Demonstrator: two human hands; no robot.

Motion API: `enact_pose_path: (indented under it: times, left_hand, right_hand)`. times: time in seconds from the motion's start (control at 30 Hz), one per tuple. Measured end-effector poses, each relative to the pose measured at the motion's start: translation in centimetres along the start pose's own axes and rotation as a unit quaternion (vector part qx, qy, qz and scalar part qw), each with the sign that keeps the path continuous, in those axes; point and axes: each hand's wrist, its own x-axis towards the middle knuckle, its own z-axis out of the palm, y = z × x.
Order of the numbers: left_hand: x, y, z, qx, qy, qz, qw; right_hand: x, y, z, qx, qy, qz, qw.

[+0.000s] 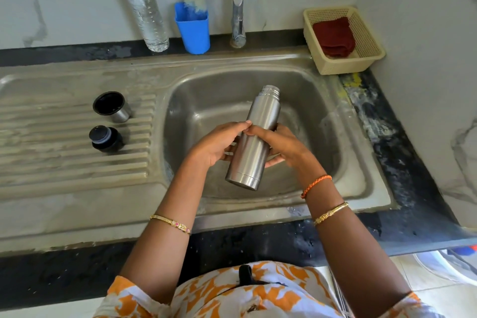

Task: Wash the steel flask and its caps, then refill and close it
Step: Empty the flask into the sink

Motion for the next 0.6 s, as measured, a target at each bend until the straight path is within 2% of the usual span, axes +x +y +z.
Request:
enact_pose_path:
  times: [0.4,0.5,0.6]
  left_hand:
    - [-1.2,-1.2,2.1,-0.068,-0.035,0.015,0.997]
    - [-1.7,-1.8,2.5,-0.071,-0.029,0.022,0.997]
    - [-2.4,-2.1,3.0,-0.062,-0.016,0.036,0.997]
  right_hand:
    - [-1.1,1.6,-3.0,-0.046,-0.021,-0.013,0.999]
    - [-1.7,2.5,-3.3,-0.002,-0.041,0.001,0.999]
    - [-2.4,3.5,-3.6,0.095,-0.101,0.016,0.990]
